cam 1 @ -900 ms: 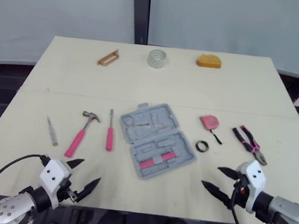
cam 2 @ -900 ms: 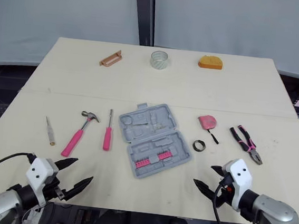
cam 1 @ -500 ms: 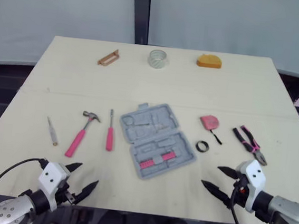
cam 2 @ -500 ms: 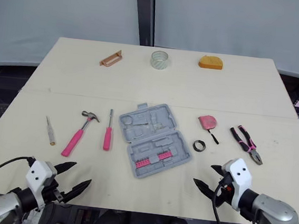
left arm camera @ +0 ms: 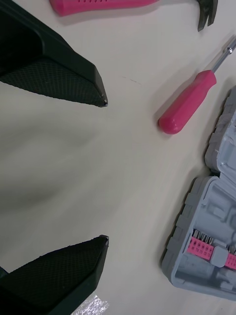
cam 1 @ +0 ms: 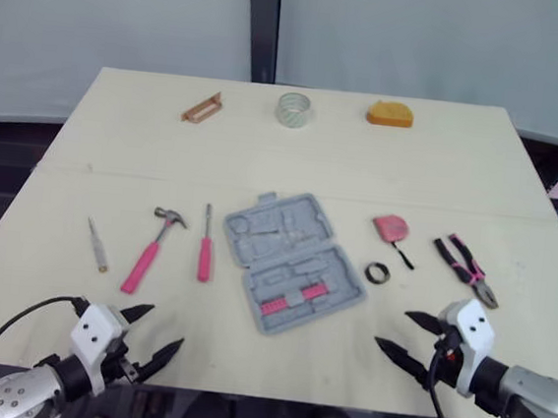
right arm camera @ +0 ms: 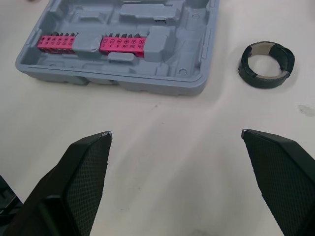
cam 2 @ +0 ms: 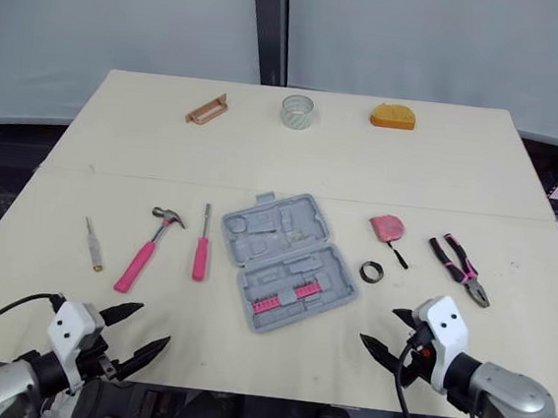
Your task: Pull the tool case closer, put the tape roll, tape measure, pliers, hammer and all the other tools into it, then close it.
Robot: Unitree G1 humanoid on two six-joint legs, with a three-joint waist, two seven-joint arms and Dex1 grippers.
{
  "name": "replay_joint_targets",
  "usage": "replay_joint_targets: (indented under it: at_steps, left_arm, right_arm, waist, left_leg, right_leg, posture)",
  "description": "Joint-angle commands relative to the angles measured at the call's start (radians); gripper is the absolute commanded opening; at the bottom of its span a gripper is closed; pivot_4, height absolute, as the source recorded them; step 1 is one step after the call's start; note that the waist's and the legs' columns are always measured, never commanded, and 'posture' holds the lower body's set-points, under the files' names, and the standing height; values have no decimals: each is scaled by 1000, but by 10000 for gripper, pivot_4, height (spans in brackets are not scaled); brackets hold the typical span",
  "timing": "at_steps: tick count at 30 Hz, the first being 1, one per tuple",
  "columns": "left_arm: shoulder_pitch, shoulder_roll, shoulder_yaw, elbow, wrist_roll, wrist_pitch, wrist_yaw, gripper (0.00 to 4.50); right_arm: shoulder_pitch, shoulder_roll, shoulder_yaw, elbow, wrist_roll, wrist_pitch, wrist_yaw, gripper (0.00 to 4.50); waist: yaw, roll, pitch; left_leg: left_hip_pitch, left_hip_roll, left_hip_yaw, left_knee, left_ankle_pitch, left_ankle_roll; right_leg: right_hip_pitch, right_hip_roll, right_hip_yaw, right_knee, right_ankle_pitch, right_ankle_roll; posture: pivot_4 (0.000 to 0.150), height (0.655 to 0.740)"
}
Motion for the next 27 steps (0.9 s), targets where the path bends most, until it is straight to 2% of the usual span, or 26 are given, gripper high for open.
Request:
replay_joint_targets:
  at_steps: [1,8,9,11,15,17,18,27]
  left_arm:
    - [-15,8,10,-44,-60,27,-17,44797]
    - [-57,39,7,-59,-58,40,-24,44797]
    - [-71,45,1,-60,-52,51,-15,42514]
    - [-122,50,-14,-72,-64,110,19,36878]
    - [-249,70,-74,-101,-66,248,72,16187]
    - [-317,75,-101,-107,-77,314,92,6101]
    - [-341,76,-108,-107,-82,338,96,578]
    - [-600,60,-207,42,-36,479,155,171]
  right_arm:
    - [-6,2,-1,-4,2,-12,-3,45000]
    - [-38,4,-4,-1,13,3,-13,45000]
    - [-52,5,-5,-1,17,7,-17,39436]
    - [-108,9,-8,2,36,26,-30,31938]
    - [-219,-2,14,24,43,54,-36,9897]
    - [-288,-12,41,53,31,58,-30,247]
    - [-314,-14,53,65,26,58,-27,0]
    - [-725,-11,282,377,-127,90,-29,0]
  waist:
    - [0,0,0]
    - [-1,0,0]
    - [-2,0,0]
    - [-2,0,0]
    - [-2,0,0]
    - [-2,0,0]
    - [-4,0,0]
    - [-28,0,0]
  left_leg:
    - [0,0,0,0,0,0]
    - [0,0,0,0,0,0]
    - [0,0,0,0,0,0]
    - [0,0,0,1,0,0]
    - [0,0,0,1,0,0]
    - [0,0,0,1,0,0]
    - [0,0,0,1,0,0]
    - [0,0,-1,1,0,0]
  right_leg:
    - [0,0,0,0,0,0]
    - [0,0,0,0,0,0]
    - [0,0,0,0,0,0]
    - [0,0,0,1,0,0]
    - [0,0,0,1,0,0]
    - [0,0,0,1,0,0]
    - [0,0,0,2,0,0]
    - [-1,0,-1,4,0,0]
  posture:
    - [1500,7400]
    - [1500,7400]
    - [1500,7400]
    - [1500,7400]
    - [1500,7400]
    - [1500,7400]
    - [1500,7400]
    - [1500,7400]
